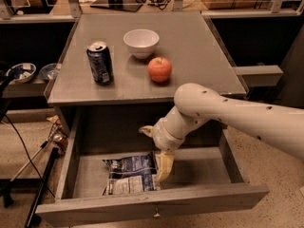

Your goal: Pick blue chip bag from top drawer and place on counter

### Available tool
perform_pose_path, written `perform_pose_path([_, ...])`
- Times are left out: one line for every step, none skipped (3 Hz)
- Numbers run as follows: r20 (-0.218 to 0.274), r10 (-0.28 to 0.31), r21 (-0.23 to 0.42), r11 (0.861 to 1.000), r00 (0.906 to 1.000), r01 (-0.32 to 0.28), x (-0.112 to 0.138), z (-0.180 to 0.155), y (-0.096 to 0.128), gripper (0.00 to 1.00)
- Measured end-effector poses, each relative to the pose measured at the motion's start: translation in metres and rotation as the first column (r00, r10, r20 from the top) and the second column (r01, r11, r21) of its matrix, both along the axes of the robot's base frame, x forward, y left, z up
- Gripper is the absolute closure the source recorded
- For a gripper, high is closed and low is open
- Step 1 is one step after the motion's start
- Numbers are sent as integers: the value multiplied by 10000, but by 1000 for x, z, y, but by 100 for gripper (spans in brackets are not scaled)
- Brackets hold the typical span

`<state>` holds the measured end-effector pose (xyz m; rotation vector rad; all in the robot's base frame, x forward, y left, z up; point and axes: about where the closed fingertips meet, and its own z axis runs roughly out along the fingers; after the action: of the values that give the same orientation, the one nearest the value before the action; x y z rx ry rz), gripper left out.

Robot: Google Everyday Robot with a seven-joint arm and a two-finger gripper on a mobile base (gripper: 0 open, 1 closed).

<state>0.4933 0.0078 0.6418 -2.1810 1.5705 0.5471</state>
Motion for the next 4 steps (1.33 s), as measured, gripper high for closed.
perform_pose_path([-420, -136, -15, 9999, 9990, 136, -8, -20, 4, 0])
perform_pose_path([-723, -132, -16, 9999, 9973, 131, -12, -33, 9, 0])
perform_pose_path([-931, -100, 3, 9999, 9956, 101, -16, -40, 12, 0])
perform_pose_path([-931, -99, 3, 10000, 9956, 100, -16, -40, 12, 15])
